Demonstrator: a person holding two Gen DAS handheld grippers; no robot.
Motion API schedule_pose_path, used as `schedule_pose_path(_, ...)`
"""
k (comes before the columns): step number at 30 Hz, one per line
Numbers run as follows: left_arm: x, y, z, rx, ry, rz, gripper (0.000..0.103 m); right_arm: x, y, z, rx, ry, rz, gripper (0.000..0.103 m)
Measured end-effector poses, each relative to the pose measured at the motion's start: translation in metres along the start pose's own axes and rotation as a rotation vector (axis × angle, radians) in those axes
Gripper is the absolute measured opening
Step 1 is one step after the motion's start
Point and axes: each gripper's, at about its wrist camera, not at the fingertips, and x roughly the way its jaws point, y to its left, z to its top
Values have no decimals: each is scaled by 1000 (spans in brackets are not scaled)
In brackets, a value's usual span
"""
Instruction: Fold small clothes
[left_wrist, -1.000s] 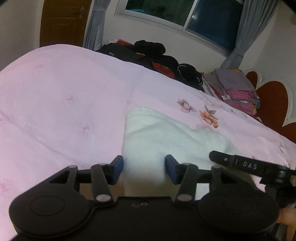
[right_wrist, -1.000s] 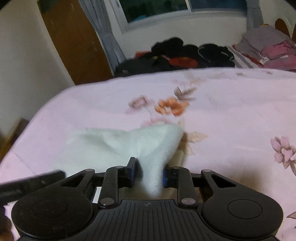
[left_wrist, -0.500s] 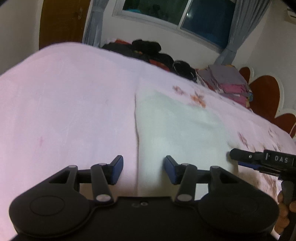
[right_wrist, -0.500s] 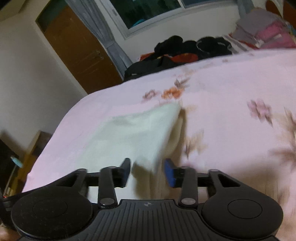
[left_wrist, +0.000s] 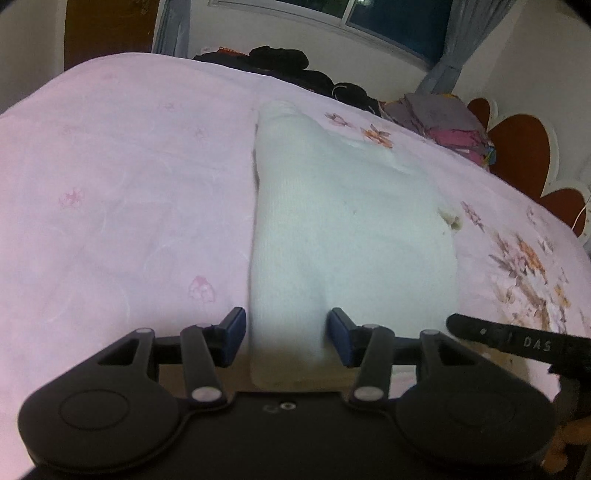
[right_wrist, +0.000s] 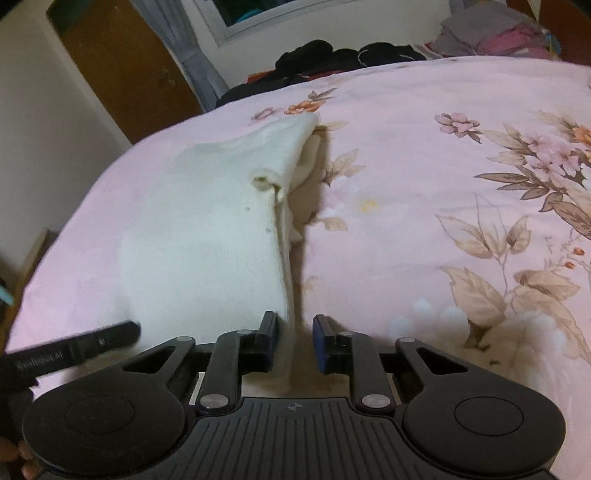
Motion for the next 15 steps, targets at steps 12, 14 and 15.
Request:
schedule_pose_path(12,-11,-26,11,79,-35,45,71,3,24,-12,-154,2,-102,24)
schedule_pose_path(14,-13,-32,16,92,-60,52,83,3,23,-13,-155,3,-100,24)
schedule_pose_path(15,-13,-34,18,95,-70,56,89,3,21,-13,-148,3,-95,24)
